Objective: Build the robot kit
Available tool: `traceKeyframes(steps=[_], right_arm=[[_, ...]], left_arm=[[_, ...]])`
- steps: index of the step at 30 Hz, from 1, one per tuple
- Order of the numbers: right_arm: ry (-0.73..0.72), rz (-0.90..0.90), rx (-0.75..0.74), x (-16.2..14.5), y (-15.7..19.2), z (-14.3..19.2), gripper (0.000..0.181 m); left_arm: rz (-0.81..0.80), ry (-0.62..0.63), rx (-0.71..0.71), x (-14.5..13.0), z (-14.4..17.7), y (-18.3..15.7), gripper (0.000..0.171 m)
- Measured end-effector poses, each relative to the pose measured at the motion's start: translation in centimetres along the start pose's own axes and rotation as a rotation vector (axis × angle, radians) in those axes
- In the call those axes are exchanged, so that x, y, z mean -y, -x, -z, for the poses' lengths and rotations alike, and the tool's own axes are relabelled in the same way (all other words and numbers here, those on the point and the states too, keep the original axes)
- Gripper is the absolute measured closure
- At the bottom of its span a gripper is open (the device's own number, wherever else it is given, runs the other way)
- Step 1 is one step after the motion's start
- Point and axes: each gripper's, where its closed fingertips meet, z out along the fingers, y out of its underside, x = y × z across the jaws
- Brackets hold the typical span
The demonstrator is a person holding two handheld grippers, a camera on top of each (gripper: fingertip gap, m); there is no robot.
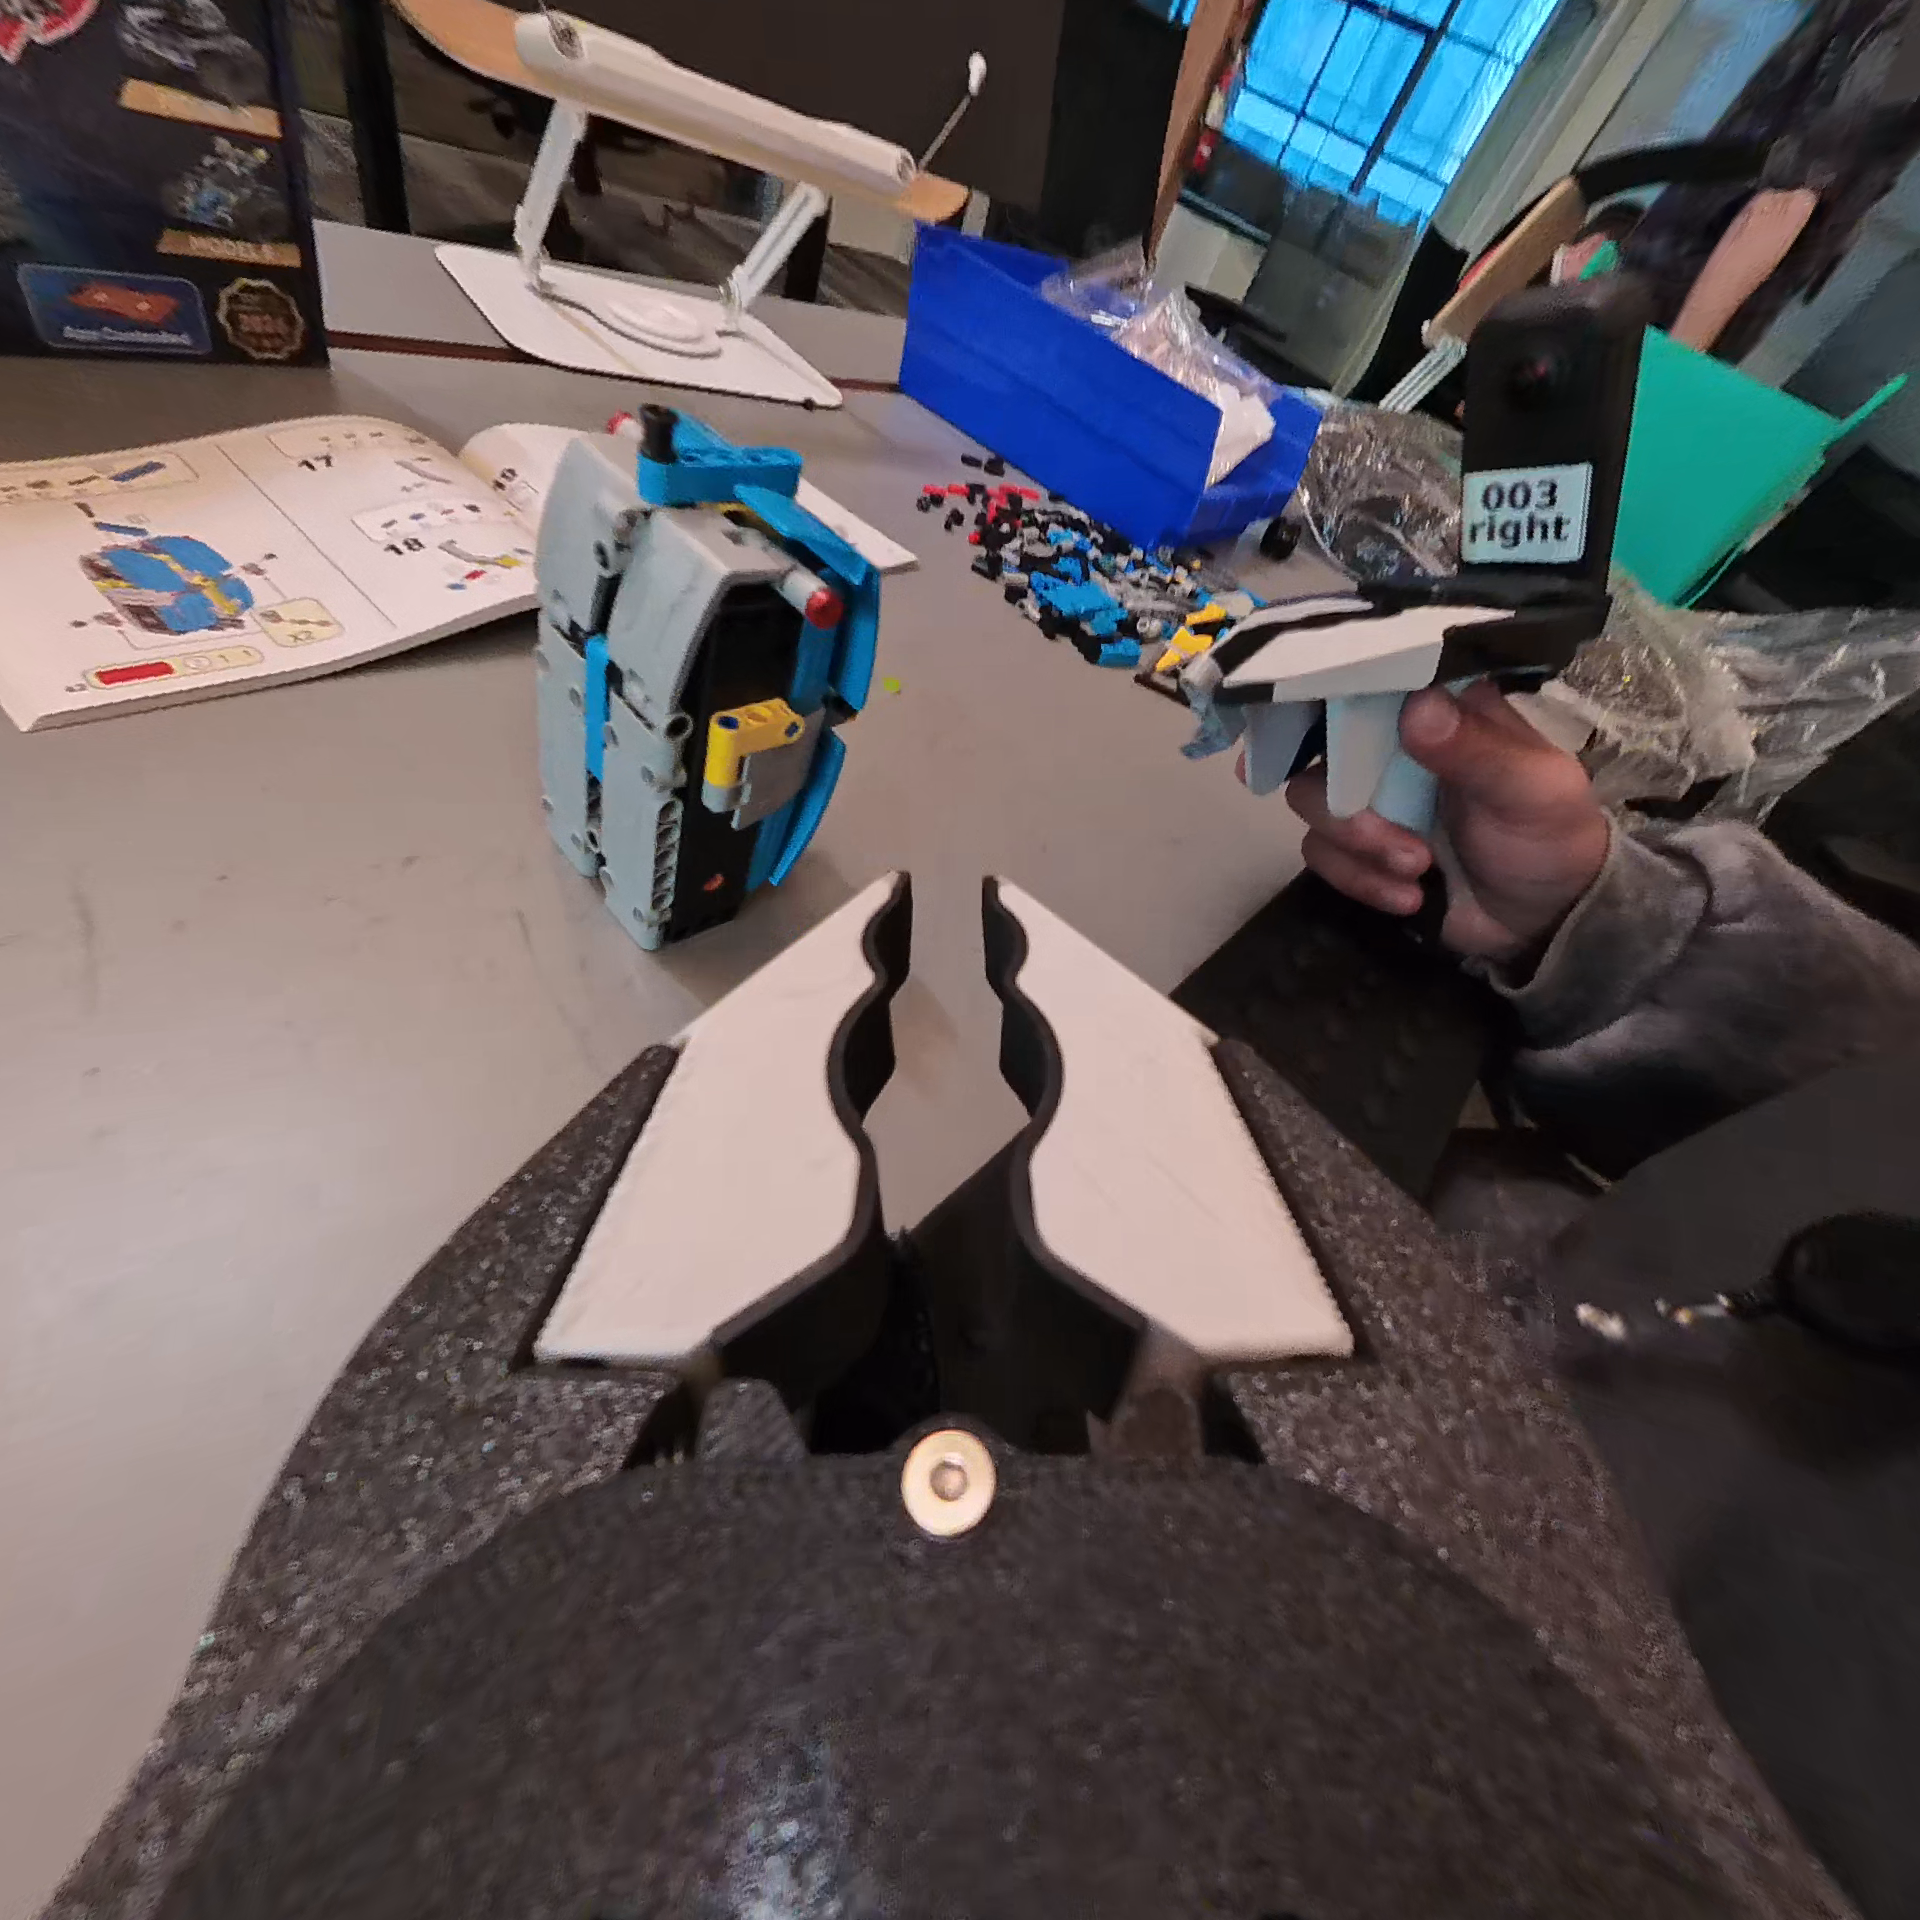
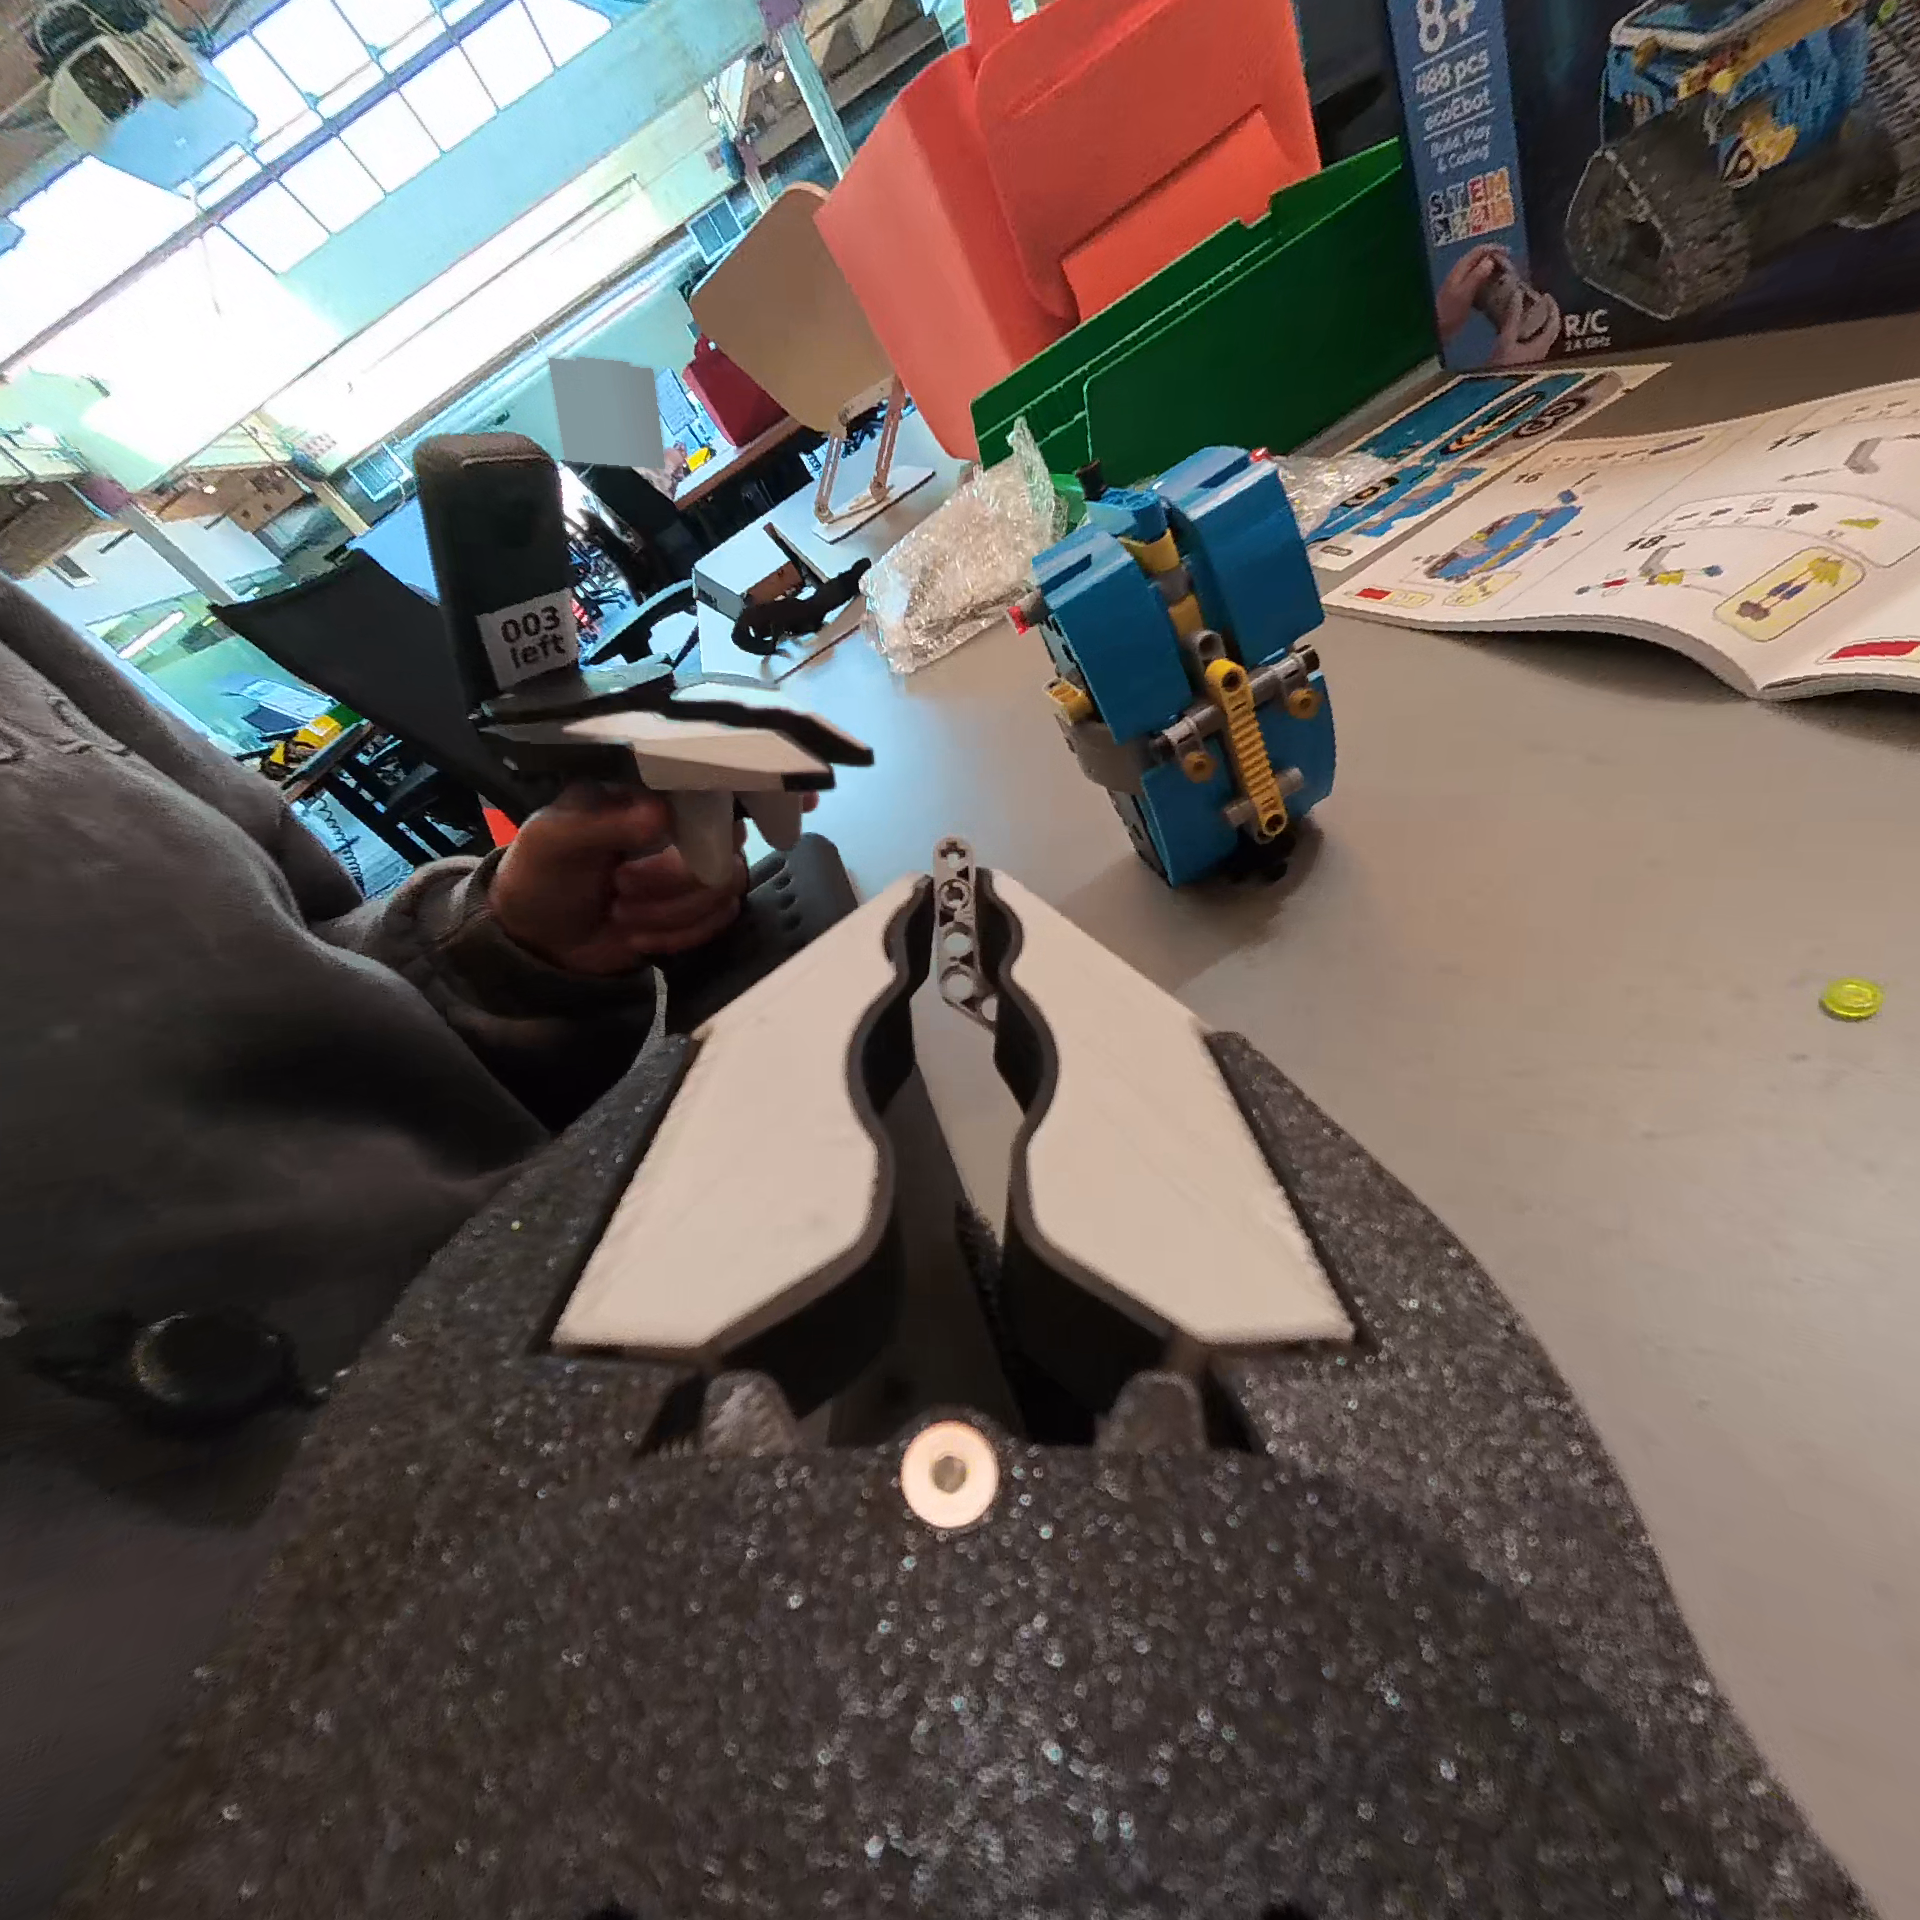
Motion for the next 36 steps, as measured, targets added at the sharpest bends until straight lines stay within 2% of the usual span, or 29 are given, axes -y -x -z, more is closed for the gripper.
traceKeyframes(steps=[13,28,32,36], right_arm=[[0.005,-0.025,0.018,-0.1,0.0,0.0,0.174],[0.002,-0.029,0.016,0.0,0.0,0.0,0.174],[-0.005,-0.045,-0.026,0.7,-0.3,0.8,0.174],[0.033,0.053,-0.222,2.3,-3.1,2.3,0.174]], left_arm=[[0.008,0.090,-0.026,-1.2,-1.1,-0.3,0.159],[0.028,0.056,-0.041,-0.6,-0.8,-0.3,0.159],[-0.060,0.005,-0.012,0.9,-0.3,-0.2,0.159],[-0.236,-0.022,0.124,2.3,0.3,1.8,0.159]])
